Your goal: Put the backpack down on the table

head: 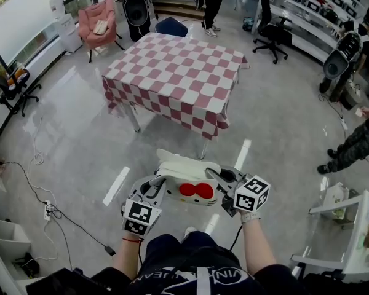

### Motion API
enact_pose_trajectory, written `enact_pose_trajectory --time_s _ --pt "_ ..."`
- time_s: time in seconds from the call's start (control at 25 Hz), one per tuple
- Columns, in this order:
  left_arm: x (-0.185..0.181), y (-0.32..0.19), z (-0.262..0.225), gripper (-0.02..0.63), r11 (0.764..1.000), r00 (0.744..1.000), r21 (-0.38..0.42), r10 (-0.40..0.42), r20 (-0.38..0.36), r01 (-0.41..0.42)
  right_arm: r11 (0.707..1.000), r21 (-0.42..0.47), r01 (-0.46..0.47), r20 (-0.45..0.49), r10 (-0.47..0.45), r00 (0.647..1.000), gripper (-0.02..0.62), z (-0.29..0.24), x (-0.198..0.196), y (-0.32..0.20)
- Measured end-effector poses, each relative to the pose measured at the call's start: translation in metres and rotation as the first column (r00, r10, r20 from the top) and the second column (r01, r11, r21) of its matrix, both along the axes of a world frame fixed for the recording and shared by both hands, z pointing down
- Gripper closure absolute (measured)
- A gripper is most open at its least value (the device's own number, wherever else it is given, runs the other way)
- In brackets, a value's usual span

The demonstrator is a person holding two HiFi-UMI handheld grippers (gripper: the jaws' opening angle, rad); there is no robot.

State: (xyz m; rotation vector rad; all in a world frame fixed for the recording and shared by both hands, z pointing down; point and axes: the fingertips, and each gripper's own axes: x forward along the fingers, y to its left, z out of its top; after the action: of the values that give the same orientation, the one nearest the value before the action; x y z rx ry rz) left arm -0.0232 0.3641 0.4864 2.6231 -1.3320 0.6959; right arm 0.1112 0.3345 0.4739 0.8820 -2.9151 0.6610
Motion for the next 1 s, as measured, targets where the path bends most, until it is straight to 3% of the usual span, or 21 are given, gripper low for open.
enact_pose_trajectory --time_s 0.52,1.0 --pt "0.005 -0.071 0.003 0.540 1.000 1.000 0.001 0.003 0.016 -0.003 1.000 -0.008 0.007 0.001 -0.007 1.000 0.584 0.006 0.004 -0.071" --pt "-0.014 -0.170 0.003 0.545 0.999 0.999 -0.006 0.042 0.013 -0.042 1.000 -0.010 0.011 0.007 -0.011 1.000 0.584 0.005 -0.016 -0.168"
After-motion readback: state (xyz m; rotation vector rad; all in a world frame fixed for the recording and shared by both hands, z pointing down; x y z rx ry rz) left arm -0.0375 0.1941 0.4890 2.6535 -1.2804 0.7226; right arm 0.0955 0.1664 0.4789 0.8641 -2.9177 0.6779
